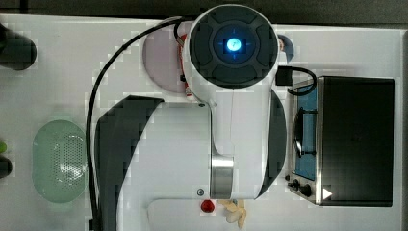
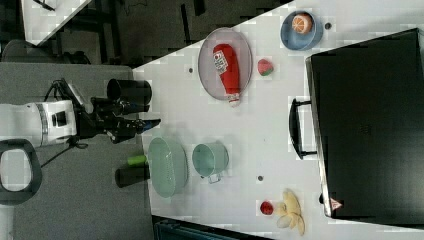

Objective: Pick ketchup from plate and place it on table.

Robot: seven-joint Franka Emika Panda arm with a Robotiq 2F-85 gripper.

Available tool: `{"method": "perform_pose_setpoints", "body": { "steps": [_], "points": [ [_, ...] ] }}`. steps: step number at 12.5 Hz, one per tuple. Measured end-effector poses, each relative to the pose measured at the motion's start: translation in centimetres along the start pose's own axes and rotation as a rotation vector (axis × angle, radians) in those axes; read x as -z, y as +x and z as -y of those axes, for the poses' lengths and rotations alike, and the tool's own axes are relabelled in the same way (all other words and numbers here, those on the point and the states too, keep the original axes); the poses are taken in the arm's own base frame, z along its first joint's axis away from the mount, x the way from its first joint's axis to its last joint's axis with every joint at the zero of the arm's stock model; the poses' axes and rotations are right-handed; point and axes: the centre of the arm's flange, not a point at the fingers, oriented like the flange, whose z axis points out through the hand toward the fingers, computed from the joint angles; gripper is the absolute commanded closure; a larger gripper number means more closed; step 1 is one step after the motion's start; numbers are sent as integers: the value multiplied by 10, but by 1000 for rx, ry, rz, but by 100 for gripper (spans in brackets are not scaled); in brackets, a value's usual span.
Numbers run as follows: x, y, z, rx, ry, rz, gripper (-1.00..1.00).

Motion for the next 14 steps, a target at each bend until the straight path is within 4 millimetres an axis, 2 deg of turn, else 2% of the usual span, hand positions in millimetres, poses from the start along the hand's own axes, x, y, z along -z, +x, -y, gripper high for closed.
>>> {"method": "perform_pose_setpoints", "body": {
  "steps": [2, 3, 5, 8, 10, 11, 14],
  "points": [
    [-14, -21, -23, -18, -35, 82, -81],
    [-14, -25, -32, -24, -46, 82, -100],
    [-13, -19, -35, -34, -24, 55, -100],
    [-33, 2, -18, -21, 6, 15, -100],
    [-65, 19, 7, 6, 39, -14, -100],
    [-89, 24, 19, 19, 48, -12, -100],
    [-178, 31, 52, 151, 54, 14, -100]
  ]
}}
